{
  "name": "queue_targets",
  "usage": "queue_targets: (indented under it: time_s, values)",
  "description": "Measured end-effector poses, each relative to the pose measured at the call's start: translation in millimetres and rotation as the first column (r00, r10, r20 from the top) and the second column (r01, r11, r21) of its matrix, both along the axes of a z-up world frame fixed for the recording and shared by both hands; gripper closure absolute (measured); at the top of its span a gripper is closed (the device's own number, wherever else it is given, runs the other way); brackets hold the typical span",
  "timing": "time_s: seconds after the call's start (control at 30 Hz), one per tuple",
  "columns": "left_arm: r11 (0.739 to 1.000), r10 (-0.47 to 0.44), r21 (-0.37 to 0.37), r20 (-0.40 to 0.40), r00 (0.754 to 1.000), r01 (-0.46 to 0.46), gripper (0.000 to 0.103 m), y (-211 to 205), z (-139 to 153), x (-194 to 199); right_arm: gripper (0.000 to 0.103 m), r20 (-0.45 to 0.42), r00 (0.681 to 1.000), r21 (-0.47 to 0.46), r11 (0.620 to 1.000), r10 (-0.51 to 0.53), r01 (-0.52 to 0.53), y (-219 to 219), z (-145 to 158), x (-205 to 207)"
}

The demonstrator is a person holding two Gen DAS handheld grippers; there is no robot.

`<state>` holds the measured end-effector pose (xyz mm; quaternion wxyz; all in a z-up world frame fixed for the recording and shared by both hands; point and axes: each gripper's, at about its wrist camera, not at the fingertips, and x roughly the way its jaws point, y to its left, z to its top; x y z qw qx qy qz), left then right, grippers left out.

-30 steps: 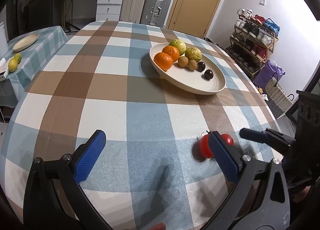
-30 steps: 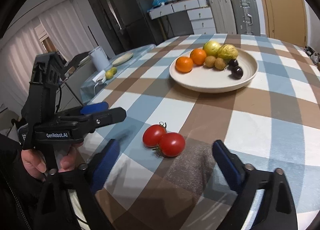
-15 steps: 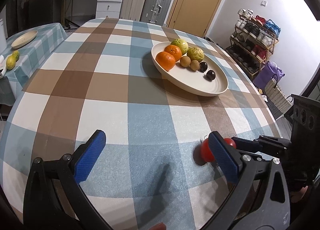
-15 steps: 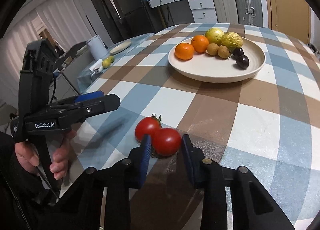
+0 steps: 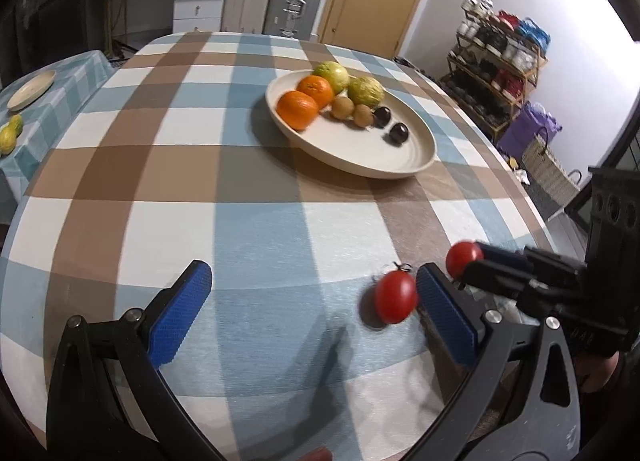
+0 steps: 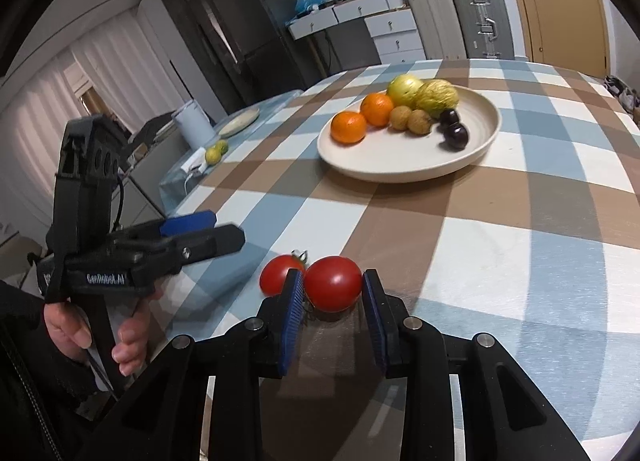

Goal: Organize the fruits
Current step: 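Grasp a red tomato with the right gripper, then grasp the other red tomato with the left gripper while the right gripper holds its tomato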

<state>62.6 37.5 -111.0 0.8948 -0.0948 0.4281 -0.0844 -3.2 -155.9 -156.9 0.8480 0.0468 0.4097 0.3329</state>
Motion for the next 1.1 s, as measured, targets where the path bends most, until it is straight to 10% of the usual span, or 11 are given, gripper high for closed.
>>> queue_targets:
  time_s: [0.5,0.87,1.1]
  values:
    - [0.989,-0.147,-0.005,-0.093,0.985,0.147,0.004,-44,-11,18,0.072,0.066,0.992,0.024,0.994,-0.109,0.107,-53,14,-4]
    - [0.968,-0.248,-0.051,-0.112,0.962,0.244,0.079,-52,-14,15,0.072,0.08,0.991,0.04,0.994,-0.105,0.102,-57,19,-6]
    - [0.96,-0.272,-0.092,-0.079,0.959,0.264,0.079,-52,-8,13,0.072,0.075,0.992,0.032,0.994,-0.105,0.102,-54,17,-4]
